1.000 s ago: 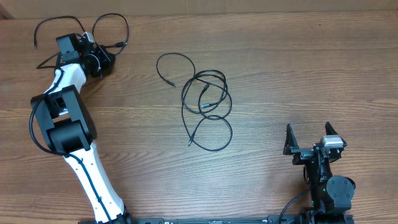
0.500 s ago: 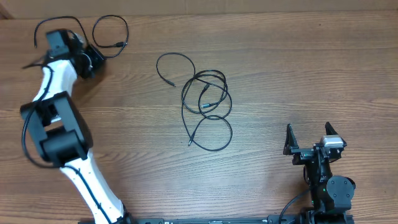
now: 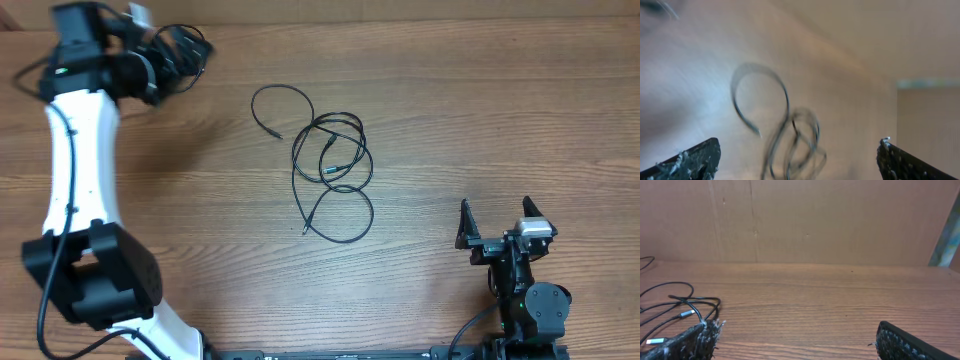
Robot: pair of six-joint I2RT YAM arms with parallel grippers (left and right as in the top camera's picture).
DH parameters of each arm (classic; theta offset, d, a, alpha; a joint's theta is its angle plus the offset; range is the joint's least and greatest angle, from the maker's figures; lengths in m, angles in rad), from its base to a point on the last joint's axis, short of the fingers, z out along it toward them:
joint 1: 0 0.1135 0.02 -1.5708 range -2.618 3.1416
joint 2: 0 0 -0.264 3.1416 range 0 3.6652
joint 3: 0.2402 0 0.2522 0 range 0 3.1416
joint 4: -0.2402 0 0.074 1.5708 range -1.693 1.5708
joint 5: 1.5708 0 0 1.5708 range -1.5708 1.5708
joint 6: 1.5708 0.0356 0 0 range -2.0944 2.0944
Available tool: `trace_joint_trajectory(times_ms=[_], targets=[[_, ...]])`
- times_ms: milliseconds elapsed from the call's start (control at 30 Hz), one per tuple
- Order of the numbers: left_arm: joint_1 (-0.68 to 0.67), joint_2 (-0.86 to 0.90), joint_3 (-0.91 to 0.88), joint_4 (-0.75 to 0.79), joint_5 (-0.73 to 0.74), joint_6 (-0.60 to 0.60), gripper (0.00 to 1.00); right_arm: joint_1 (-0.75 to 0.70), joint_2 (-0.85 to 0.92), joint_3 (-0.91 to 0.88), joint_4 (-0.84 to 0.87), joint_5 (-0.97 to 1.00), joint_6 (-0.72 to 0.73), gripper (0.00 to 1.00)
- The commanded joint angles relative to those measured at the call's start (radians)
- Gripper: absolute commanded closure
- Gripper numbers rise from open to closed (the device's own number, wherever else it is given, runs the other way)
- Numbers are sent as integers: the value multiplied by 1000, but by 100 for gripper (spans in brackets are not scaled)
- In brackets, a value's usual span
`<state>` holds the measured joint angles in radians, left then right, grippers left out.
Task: Untangle cables
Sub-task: 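Move the left gripper back to the remaining cable bundle and grasp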
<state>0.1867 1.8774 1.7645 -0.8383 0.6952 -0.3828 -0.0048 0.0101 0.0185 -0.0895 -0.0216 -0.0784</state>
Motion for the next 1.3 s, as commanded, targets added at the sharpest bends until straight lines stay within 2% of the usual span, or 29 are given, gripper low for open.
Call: trace_joint_trajectory(times_ms=[0, 133, 333, 433, 600, 700, 867, 900, 967, 1000, 1267], targets=[[-93, 29, -27, -84, 7, 132, 0, 5, -7, -10, 5, 2, 3, 0], [-228, 45, -35, -190, -194, 139, 0, 5, -7, -10, 5, 2, 3, 0], [-425, 92, -35, -213, -490, 143, 3, 5, -7, -10, 5, 2, 3, 0], [-479, 138, -35, -231, -644, 48, 5, 5, -7, -10, 5, 2, 3, 0], [-504, 240, -35, -251, -618, -22, 7, 5, -7, -10, 5, 2, 3, 0], [-499, 293, -35, -249, -605, -22, 20, 5, -7, -10, 5, 2, 3, 0], [-489, 311, -35, -239, -591, -22, 22, 5, -7, -10, 5, 2, 3, 0], [-489, 311, -35, -238, -589, -29, 25, 5, -7, -10, 5, 2, 3, 0], [-491, 313, -35, -238, -590, -61, 38, 5, -7, -10, 5, 2, 3, 0], [-496, 315, -35, -237, -590, -72, 42, 5, -7, -10, 5, 2, 3, 0], [-523, 330, -35, -201, -599, -71, 41, 5, -7, -10, 5, 2, 3, 0]])
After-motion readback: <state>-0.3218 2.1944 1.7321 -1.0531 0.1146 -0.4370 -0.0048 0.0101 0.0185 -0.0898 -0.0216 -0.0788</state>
